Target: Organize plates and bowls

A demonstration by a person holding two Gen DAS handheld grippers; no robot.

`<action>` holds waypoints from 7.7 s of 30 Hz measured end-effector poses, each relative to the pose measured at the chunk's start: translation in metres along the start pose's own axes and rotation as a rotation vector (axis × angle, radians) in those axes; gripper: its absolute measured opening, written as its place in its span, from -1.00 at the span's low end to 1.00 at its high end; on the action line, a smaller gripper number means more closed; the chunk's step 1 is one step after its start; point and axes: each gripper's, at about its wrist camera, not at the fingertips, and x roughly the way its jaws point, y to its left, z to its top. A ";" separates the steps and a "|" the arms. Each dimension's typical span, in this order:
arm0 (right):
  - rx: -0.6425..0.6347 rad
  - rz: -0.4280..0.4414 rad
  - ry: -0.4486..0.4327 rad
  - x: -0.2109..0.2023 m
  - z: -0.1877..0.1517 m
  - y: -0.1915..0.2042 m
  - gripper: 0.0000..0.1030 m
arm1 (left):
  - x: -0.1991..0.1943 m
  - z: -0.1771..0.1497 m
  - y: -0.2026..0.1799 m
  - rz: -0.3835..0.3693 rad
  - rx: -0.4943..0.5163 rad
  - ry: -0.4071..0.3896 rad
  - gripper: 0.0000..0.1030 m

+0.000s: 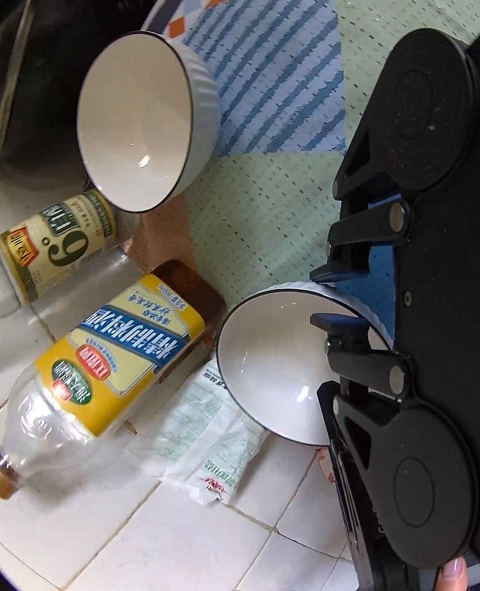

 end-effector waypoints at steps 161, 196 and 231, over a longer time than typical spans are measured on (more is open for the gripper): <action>-0.455 -0.227 -0.264 -0.087 -0.002 -0.041 0.78 | -0.054 0.038 -0.116 -0.109 0.253 0.045 -0.02; -0.502 -0.276 -0.216 -0.015 0.043 -0.064 0.96 | 0.106 0.076 -0.144 -0.105 0.160 0.032 -0.74; -0.593 -0.046 -0.283 -0.150 -0.051 0.058 0.88 | -0.136 -0.015 -0.135 0.121 0.182 -0.003 -0.74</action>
